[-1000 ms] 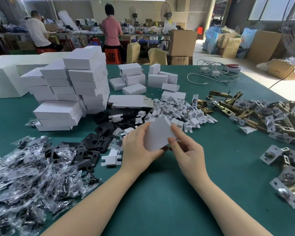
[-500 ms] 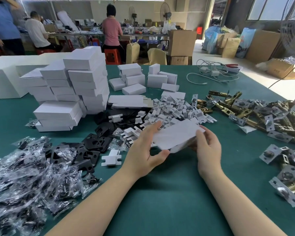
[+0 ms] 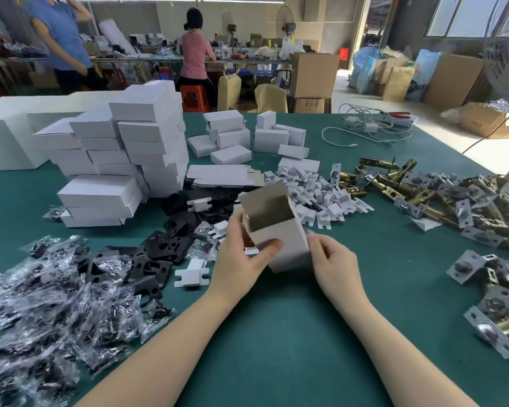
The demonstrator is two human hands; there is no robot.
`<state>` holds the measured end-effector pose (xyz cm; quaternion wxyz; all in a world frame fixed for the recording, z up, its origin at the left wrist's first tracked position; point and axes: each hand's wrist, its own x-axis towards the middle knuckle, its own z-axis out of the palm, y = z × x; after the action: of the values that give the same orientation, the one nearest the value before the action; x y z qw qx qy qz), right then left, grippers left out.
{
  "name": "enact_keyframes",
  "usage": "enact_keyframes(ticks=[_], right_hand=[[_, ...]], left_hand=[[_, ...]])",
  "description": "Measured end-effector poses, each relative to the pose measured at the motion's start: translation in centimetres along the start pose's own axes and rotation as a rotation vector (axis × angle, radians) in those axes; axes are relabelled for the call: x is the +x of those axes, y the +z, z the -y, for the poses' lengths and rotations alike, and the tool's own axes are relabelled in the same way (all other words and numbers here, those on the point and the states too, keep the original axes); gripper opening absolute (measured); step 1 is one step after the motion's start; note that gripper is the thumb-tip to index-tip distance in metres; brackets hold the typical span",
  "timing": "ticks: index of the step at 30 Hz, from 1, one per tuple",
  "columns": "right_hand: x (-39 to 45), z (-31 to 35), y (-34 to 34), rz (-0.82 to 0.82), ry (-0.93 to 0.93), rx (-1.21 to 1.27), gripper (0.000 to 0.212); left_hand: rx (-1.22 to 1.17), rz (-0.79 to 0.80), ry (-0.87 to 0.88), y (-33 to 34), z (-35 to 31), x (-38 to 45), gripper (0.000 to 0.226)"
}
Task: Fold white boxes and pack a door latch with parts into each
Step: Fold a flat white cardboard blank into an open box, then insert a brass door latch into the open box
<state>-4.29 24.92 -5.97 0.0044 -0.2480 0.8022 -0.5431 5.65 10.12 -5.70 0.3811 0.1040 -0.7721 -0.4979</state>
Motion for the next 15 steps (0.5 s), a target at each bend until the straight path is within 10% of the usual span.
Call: enact_keyframes(ticks=[8, 15], right_hand=[[7.2, -0.5, -6.1, -0.227, 0.007, -0.416, 0.039], [15.0, -4.5, -14.5, 0.064, 0.198, -1.085, 0.056]], left_hand=[[0.332, 0.341, -0.006, 0.3, 0.7, 0.3, 0.037], [0.308, 0.315, -0.014, 0.5, 0.6, 0.1, 0.047]])
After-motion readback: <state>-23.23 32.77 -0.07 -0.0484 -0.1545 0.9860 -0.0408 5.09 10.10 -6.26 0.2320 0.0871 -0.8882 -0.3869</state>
